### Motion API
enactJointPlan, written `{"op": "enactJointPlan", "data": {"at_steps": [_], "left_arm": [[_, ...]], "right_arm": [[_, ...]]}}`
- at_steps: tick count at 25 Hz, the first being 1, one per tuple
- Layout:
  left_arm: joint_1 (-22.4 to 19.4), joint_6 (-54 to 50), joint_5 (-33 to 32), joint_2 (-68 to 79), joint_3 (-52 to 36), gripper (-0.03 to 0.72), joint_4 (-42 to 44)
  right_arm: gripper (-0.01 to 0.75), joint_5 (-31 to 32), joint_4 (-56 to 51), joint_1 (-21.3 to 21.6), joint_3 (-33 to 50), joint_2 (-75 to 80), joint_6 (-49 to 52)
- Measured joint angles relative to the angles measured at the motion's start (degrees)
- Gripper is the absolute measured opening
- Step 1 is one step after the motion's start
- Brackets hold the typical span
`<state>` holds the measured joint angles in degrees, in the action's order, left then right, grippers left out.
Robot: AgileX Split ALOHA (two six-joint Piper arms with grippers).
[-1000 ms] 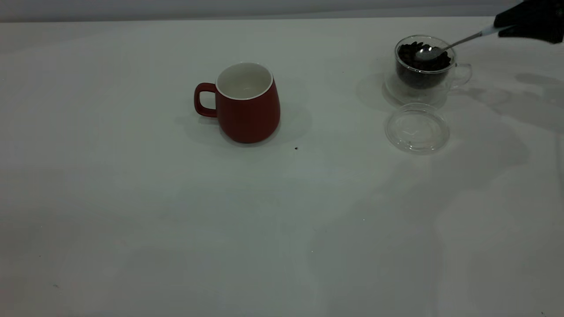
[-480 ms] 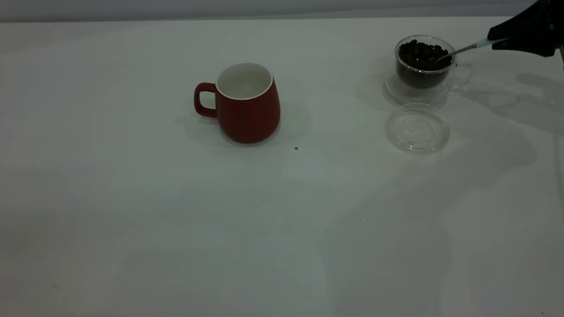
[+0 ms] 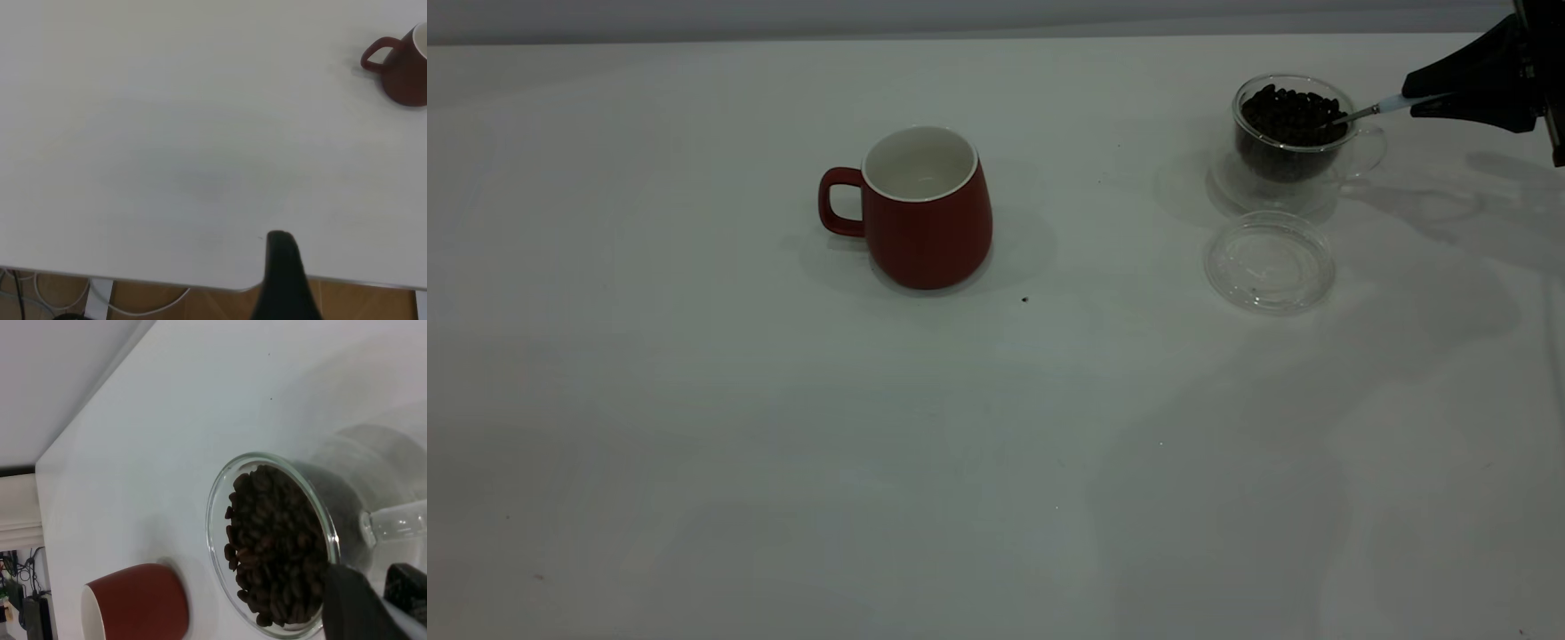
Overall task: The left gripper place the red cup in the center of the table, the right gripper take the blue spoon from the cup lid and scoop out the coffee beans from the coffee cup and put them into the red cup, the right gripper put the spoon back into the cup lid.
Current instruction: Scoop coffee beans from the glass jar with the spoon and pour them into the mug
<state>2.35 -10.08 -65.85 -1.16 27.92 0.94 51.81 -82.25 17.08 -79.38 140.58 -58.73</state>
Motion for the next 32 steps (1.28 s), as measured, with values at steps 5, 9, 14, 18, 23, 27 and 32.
{"op": "enactJointPlan", "data": {"at_steps": [5,9,14,18,23,27,32], "left_arm": [[0.00,0.00,0.00,0.00,0.00,0.587,0.00],[0.00,0.00,0.00,0.00,0.00,0.587,0.00],[0.00,0.00,0.00,0.00,0.00,0.587,0.00],[0.00,0.00,0.00,0.00,0.00,0.587,0.00],[0.00,0.00,0.00,0.00,0.00,0.587,0.00],[0.00,0.00,0.00,0.00,0.00,0.587,0.00],[0.00,0.15,0.00,0.00,0.00,0.587,0.00]], "right_arm": [[0.104,0.05,-0.13,0.05,0.00,0.00,0.00],[0.104,0.63,-0.37,0.61,0.00,0.00,0.00],[0.104,1.08,-0.49,0.92,0.00,0.00,0.00],[0.104,1.53,-0.55,0.98,0.00,0.00,0.00],[0.104,3.35,-1.48,1.67,0.00,0.00,0.00],[0.104,3.91,-1.62,2.42,0.00,0.00,0.00],[0.104,4.46,-1.62,3.01,0.00,0.00,-0.06]]}}
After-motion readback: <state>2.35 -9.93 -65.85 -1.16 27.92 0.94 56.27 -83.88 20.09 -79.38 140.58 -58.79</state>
